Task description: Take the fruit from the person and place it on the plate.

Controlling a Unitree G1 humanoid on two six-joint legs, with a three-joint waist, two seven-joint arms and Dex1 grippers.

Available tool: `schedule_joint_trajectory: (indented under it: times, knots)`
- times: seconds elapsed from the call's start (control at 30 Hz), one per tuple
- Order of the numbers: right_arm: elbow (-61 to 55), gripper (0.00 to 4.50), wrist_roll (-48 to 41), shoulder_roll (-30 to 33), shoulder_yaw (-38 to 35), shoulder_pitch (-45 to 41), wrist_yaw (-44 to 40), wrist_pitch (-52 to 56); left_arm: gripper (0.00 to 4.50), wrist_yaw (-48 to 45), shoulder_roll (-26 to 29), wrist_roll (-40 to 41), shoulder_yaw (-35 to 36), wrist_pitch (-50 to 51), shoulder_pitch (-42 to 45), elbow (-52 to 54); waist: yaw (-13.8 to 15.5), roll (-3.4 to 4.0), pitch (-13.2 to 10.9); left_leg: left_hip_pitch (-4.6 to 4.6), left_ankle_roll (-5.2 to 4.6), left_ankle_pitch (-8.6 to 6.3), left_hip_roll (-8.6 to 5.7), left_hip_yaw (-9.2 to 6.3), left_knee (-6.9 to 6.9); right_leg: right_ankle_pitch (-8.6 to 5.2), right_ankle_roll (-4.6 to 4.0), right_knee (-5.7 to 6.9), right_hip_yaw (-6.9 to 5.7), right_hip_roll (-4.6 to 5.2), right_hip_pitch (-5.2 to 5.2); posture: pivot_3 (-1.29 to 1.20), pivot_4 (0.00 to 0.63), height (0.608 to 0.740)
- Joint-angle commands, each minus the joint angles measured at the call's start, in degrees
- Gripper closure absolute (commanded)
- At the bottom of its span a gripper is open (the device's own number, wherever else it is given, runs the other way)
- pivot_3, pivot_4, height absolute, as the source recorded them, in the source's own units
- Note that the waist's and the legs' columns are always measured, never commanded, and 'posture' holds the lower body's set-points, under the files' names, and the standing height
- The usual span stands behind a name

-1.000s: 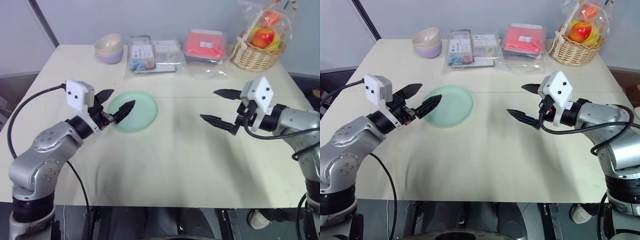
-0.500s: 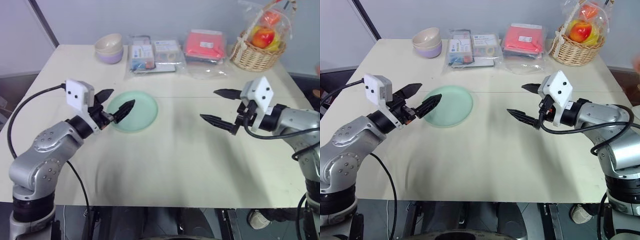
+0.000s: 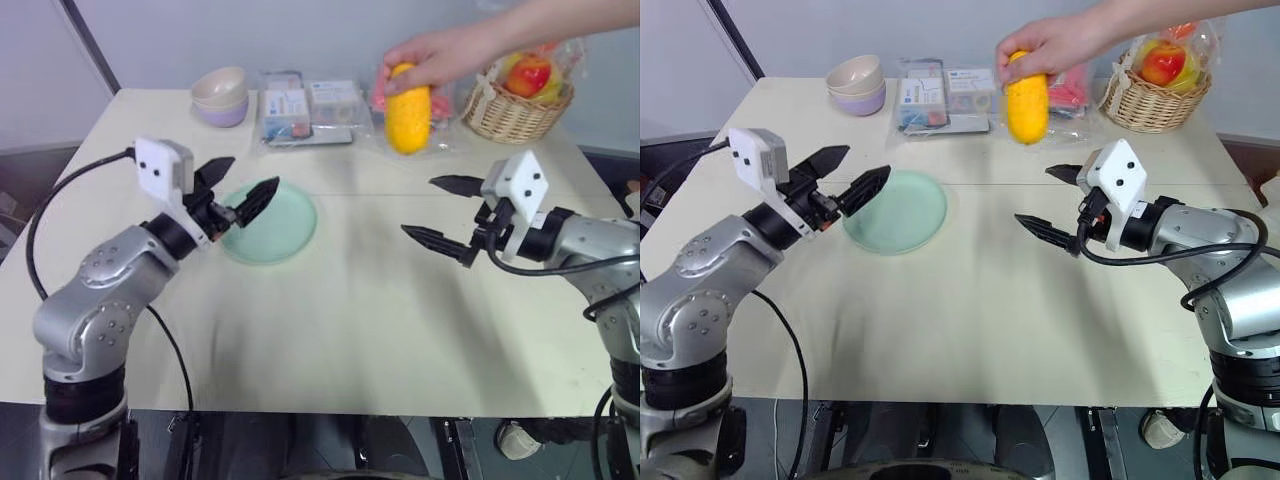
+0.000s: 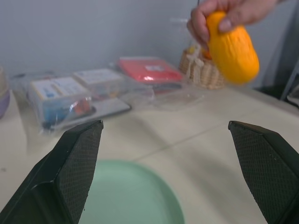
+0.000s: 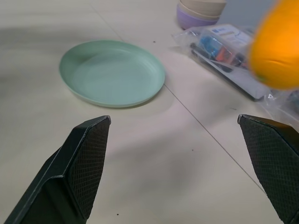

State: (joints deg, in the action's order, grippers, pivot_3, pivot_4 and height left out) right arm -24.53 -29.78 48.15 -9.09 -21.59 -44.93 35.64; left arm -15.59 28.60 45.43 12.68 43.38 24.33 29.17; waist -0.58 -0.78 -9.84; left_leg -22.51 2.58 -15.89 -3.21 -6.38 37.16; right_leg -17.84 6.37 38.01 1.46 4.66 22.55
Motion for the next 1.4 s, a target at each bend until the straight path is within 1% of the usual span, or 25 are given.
schedule_joint_trajectory:
  times: [0.03,0.27,0.4,0.5,0.63,0.8,1.03,1.23,1.33,1.37,1.4]
  knots:
    - [-0.69,0.05,0.57,-1.19,-0.45,-2.09,1.46,-1.50,0.00,-0.15,-1.49,-1.49,-1.51,-2.01,3.52,-1.75,0.00,0.00,0.00,0.00,0.02,0.01,0.00,0.00,0.00,0.00,0.00,0.00,-0.01,-0.01,0.00,0.00,0.150,0.740]
    - [-0.23,0.05,1.40,-3.55,0.20,-4.20,4.27,-1.43,0.00,-2.80,-4.24,-2.52,-4.45,-2.98,6.55,-4.67,-0.07,-0.01,0.00,0.00,0.13,0.07,-0.01,0.01,-0.01,0.00,0.00,0.01,0.00,-0.01,0.02,0.00,0.150,0.740]
    - [0.48,0.05,2.94,-5.97,1.40,-5.84,7.26,-1.40,0.00,-4.62,-4.36,-4.96,-6.32,-4.25,6.74,-5.99,-0.13,0.00,0.00,0.00,0.14,0.08,-0.01,0.01,0.00,0.00,0.00,0.01,0.00,-0.01,0.02,0.00,0.150,0.740]
    - [2.66,0.05,5.05,-9.95,4.15,-9.86,11.51,-0.48,0.00,-4.47,-3.85,-5.26,-5.27,-4.07,6.29,-5.34,-0.39,0.00,0.00,0.00,0.15,0.09,0.00,0.02,-0.02,0.00,0.00,0.04,0.02,-0.02,0.06,0.00,0.150,0.740]
    - [6.97,0.05,8.63,-13.45,6.68,-14.48,14.86,-0.64,0.00,-4.00,-2.52,-5.73,-4.24,-3.48,3.62,-2.67,-0.30,0.00,0.00,-0.01,0.22,0.12,0.00,0.02,-0.03,0.00,0.00,0.07,0.03,-0.02,0.11,0.00,0.150,0.740]
    - [13.14,0.05,10.23,-17.49,7.38,-20.44,18.53,1.34,0.00,-2.32,-2.52,-5.57,-3.89,-2.62,0.90,0.55,-0.17,0.00,0.00,-0.02,0.23,0.13,-0.02,0.03,-0.01,0.00,0.00,0.07,0.04,0.02,0.10,0.00,0.150,0.740]
    - [20.68,0.05,12.84,-20.20,8.19,-25.23,20.50,1.58,0.00,-0.04,-2.97,-5.37,-3.81,-2.01,0.06,2.78,-0.23,0.00,0.00,-0.02,0.23,0.13,-0.02,0.03,-0.02,0.00,0.00,0.07,0.04,0.00,0.11,0.00,0.150,0.740]
    - [25.59,0.05,14.81,-22.47,9.64,-28.42,20.38,0.53,0.00,1.22,-2.42,-4.84,-2.17,-1.33,-1.66,4.24,-0.43,0.00,0.00,-0.02,0.23,0.13,-0.01,0.03,-0.05,0.00,0.00,0.09,0.04,-0.02,0.15,0.00,0.150,0.740]
    - [26.94,0.85,15.34,-23.20,10.21,-29.31,19.51,-0.33,0.00,1.88,-1.44,-3.52,-0.14,-0.18,-3.48,5.64,-0.44,0.00,0.00,-0.03,0.24,0.13,-0.01,0.04,-0.04,0.00,0.00,0.09,0.04,-0.02,0.15,0.00,0.150,0.740]
    - [27.11,1.28,15.43,-23.34,10.20,-29.43,19.27,-0.54,0.00,2.08,-1.25,-3.35,0.25,0.14,-3.91,6.05,-0.43,0.00,0.00,-0.03,0.23,0.13,-0.01,0.03,-0.05,0.00,0.00,0.09,0.04,-0.02,0.16,0.00,0.150,0.740]
    - [27.21,1.87,15.49,-23.47,10.15,-29.50,19.14,-0.60,0.00,2.27,-1.12,-3.00,0.71,0.49,-4.44,6.46,-0.41,0.00,0.00,-0.04,0.24,0.13,-0.01,0.04,-0.05,0.00,0.00,0.09,0.04,-0.02,0.17,0.00,0.150,0.740]
